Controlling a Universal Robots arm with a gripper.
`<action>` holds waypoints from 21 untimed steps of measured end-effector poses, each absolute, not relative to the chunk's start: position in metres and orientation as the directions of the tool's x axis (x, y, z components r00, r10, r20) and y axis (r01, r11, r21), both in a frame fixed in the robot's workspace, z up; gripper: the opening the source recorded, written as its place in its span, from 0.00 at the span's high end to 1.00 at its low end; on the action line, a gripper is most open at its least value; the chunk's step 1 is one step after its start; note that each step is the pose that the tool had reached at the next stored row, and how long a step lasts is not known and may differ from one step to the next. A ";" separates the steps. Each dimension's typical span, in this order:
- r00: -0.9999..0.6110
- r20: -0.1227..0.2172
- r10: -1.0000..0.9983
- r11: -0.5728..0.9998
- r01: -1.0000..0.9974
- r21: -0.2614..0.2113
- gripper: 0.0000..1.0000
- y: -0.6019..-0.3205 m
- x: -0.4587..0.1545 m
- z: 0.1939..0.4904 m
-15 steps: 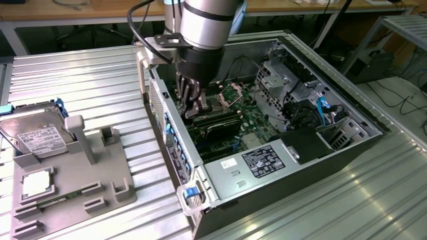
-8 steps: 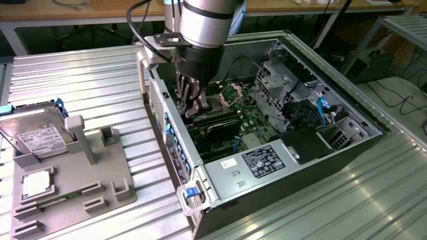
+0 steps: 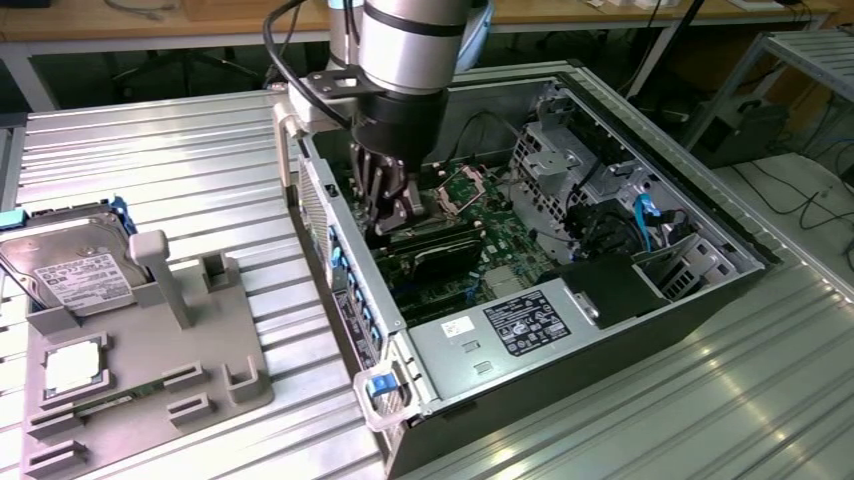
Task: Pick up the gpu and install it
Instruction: 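Press down on the gpu until it lock into place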
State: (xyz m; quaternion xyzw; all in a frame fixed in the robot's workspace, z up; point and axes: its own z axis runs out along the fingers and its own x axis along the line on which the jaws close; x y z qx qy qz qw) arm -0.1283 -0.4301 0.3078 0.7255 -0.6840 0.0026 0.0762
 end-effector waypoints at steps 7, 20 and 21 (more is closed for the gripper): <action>0.106 0.108 -0.988 -0.095 -0.990 0.107 0.89 -0.429 -0.130 0.310; 0.106 0.109 -0.988 -0.097 -0.991 0.091 0.89 -0.427 -0.145 0.307; 0.106 0.108 -0.988 -0.097 -0.991 0.091 0.89 -0.427 -0.145 0.308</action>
